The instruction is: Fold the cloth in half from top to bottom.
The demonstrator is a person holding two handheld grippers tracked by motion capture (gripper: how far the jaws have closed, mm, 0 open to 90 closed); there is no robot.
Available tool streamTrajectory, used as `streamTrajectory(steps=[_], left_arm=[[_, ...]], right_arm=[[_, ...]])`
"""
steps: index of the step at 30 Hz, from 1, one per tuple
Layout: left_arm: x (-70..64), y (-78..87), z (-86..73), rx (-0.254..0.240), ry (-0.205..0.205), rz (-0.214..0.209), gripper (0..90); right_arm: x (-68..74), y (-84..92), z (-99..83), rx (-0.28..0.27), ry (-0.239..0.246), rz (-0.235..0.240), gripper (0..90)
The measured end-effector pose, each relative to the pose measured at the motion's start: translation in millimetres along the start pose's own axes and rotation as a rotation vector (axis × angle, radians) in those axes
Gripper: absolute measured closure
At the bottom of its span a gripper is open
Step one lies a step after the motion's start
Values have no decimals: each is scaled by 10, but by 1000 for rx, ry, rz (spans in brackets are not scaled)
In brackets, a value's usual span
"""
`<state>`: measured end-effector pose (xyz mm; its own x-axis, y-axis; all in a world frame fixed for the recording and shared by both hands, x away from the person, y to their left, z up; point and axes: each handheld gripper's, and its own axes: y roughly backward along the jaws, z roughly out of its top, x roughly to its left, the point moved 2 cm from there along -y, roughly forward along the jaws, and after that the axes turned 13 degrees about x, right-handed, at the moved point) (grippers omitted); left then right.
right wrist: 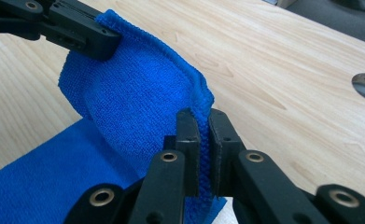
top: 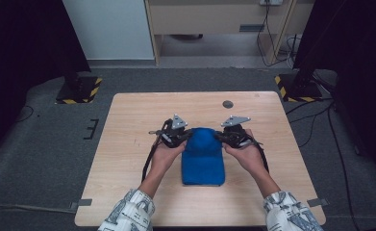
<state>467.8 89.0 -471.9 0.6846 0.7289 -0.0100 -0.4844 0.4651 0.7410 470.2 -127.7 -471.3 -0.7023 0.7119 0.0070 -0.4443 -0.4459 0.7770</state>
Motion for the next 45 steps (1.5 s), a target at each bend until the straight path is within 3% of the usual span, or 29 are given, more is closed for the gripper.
streamTrajectory(steps=[24,26,31,34,41,45], left_arm=[[-25,27,-199,1,50,-56,844],[-27,33,-215,-4,63,-56,796],[-34,40,-239,-21,97,-54,518],[-34,47,-240,-22,111,-63,417],[-46,85,-235,-45,140,-106,278],[-27,127,-258,-56,139,-108,244]], right_arm=[[119,5,-118,6,25,44,849],[133,-1,-120,6,30,45,850],[163,-12,-132,9,32,51,850],[168,-11,-127,7,34,54,850],[212,7,-105,1,41,64,850],[236,25,-107,0,45,66,850]])
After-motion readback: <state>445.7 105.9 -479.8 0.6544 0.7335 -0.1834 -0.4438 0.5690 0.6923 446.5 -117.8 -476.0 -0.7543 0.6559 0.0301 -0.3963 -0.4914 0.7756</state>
